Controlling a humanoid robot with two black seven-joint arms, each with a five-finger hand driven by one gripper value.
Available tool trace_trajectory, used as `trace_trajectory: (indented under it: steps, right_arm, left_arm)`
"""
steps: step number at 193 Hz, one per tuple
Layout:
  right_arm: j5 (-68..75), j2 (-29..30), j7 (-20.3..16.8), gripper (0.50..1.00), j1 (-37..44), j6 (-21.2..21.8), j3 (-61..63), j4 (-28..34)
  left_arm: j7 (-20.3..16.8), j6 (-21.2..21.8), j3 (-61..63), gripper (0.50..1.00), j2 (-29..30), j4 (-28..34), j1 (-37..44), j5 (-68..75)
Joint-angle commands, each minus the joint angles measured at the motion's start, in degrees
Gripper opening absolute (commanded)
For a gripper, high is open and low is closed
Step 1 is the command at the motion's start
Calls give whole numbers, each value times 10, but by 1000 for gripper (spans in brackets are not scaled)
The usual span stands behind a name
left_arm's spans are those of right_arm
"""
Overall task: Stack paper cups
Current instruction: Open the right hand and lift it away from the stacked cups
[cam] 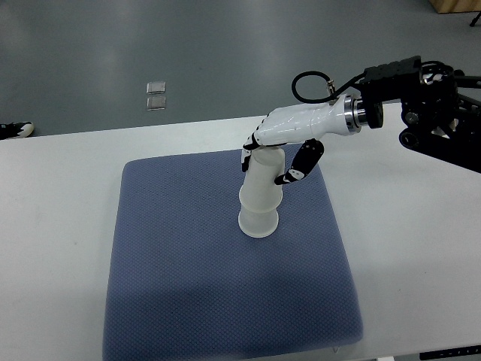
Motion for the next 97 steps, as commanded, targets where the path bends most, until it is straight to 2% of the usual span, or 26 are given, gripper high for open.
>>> trace_trajectory:
  steps: [1,23,97]
  right_arm:
    - [-1,2,-5,776,-4,-1,1,-1]
    - [0,3,-17,787,-5,-4,2,-1]
    - [0,13,-17,813,-21,-4,3,-1]
  left_arm:
    - [0,0,0,1000,0,0,1,0]
    - [0,0,0,1000,0,0,0,0]
    - [0,0,0,1000,0,0,0,0]
